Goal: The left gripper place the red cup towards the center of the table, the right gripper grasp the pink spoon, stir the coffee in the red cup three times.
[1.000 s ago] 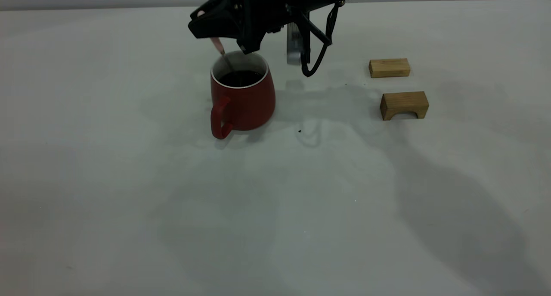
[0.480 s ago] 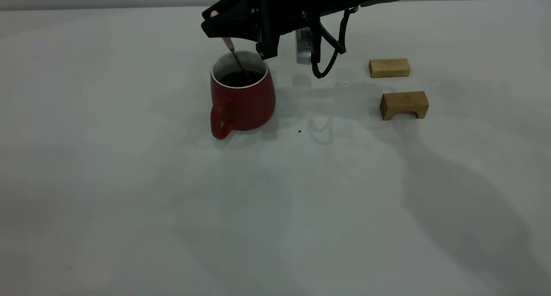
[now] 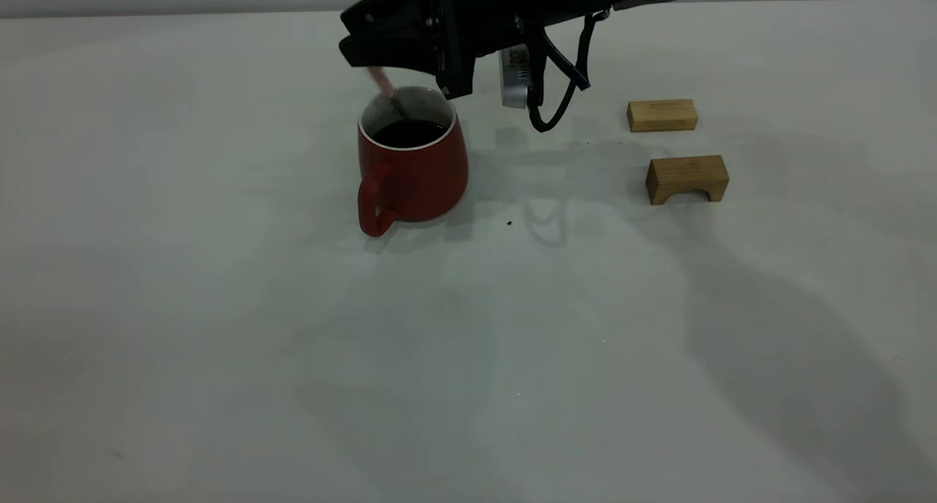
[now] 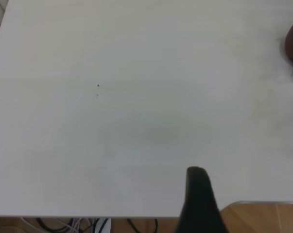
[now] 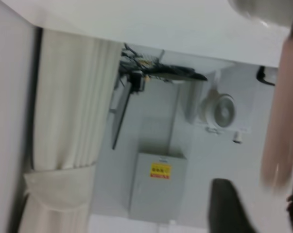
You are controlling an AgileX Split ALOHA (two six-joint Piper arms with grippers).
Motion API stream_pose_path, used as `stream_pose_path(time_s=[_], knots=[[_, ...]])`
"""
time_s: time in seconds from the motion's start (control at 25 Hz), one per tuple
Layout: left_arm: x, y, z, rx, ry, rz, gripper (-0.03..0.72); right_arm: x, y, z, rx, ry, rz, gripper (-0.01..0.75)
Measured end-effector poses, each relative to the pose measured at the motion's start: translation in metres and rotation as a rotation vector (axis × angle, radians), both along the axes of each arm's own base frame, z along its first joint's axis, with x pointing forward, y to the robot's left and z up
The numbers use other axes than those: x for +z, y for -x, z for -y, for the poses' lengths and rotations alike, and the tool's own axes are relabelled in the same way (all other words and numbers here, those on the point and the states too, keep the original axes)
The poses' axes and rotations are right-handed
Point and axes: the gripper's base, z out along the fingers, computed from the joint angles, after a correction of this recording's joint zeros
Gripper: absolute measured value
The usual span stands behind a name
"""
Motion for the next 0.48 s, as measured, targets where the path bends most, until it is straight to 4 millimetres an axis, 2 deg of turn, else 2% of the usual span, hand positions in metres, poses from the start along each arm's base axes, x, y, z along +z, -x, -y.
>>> stream_pose_path(time_s=[0.12, 0.24, 0.36, 0.48], knots=[[0.0, 0.0, 0.0, 0.0, 0.0, 0.0, 0.595, 0.008, 0.004, 0.0, 0.069, 0.021, 0.033, 0.583], [0.0, 0.0, 0.0, 0.0, 0.0, 0.0, 0.595, 0.035, 0.009, 0.001, 0.174, 0.069, 0.12, 0.689], [0.0, 0.0, 0.0, 0.0, 0.0, 0.0, 0.595, 0.081, 0.013, 0.008, 0.276, 0.141, 0.256, 0.705], [0.0, 0.0, 0.0, 0.002, -0.003, 0.0, 0.595, 0.132, 0.02, 0.021, 0.36, 0.252, 0.418, 0.672]])
